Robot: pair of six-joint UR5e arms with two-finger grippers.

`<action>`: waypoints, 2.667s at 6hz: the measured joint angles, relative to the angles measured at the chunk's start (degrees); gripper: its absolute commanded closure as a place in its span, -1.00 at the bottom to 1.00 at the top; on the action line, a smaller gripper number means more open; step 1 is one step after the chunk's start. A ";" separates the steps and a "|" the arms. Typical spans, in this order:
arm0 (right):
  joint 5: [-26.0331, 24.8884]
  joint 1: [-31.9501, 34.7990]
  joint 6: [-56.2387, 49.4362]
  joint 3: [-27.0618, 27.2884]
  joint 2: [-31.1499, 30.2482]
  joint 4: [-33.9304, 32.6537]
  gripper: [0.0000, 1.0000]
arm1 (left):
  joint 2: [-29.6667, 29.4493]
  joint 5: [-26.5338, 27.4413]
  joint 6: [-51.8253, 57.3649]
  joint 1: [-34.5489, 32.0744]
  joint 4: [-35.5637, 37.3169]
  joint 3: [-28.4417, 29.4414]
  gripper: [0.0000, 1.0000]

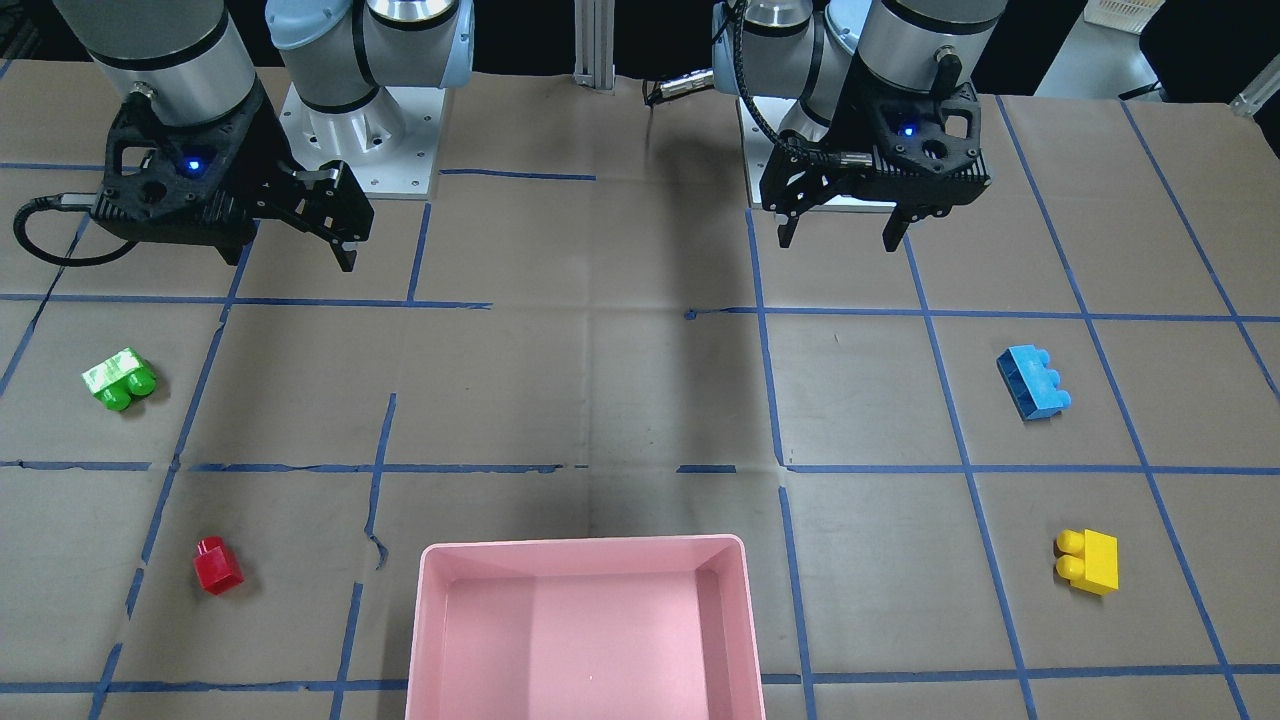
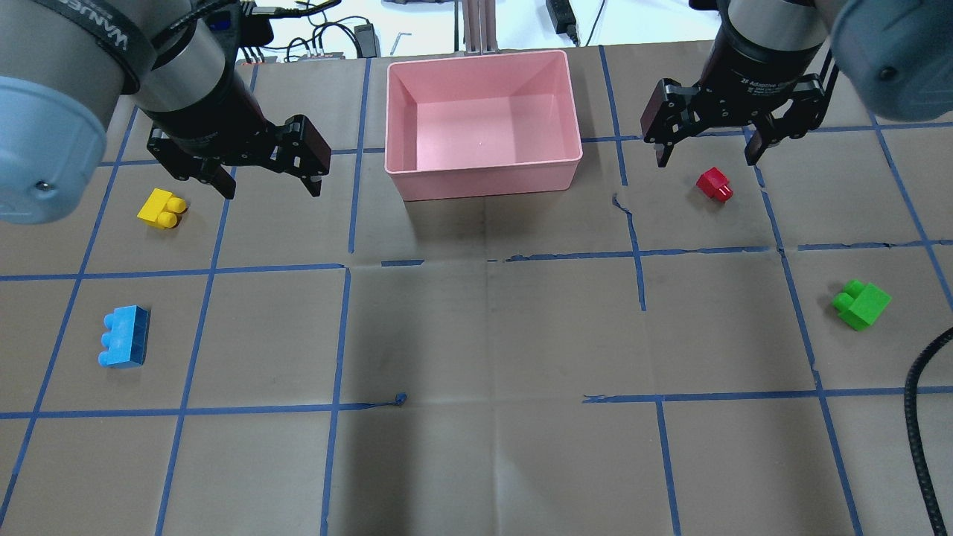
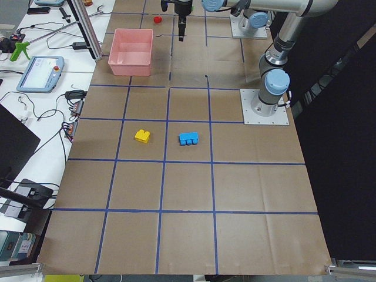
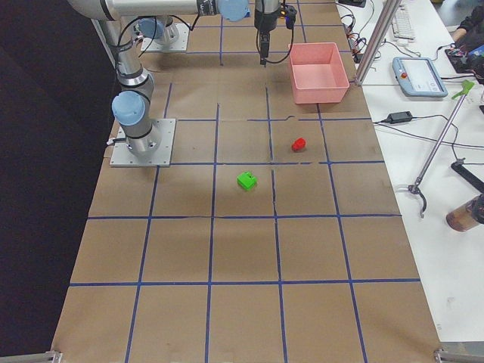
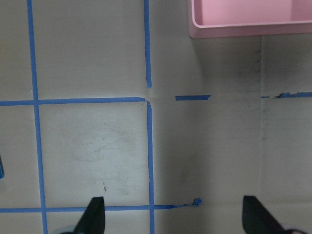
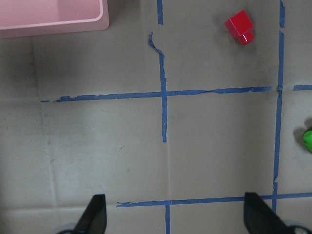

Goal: Put all blocks into box

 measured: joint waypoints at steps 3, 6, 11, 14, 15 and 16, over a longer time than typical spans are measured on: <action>-0.13 -5.89 -11.67 0.21 0.36 0.15 -1.00 | 0.47 -0.07 0.00 -0.38 -0.05 -0.87 -0.99; -0.52 -23.54 -48.33 1.48 0.65 -0.63 -1.00 | 0.65 0.23 -0.07 0.74 -2.98 -1.35 -0.99; 0.22 -38.26 -78.25 20.10 1.54 -21.10 -0.99 | 4.02 2.71 19.32 23.11 -4.32 -7.11 -0.97; 1.14 -38.42 -76.33 26.40 8.67 -33.90 -0.99 | -5.52 2.61 32.50 37.30 9.58 -9.17 -0.98; 1.61 -38.43 -75.08 26.65 10.55 -34.60 -0.99 | -9.34 2.59 33.89 39.63 13.29 -9.30 -0.98; 2.08 -38.43 -74.85 26.75 12.42 -35.53 -0.99 | -12.37 2.69 34.18 40.48 16.48 -9.34 -0.98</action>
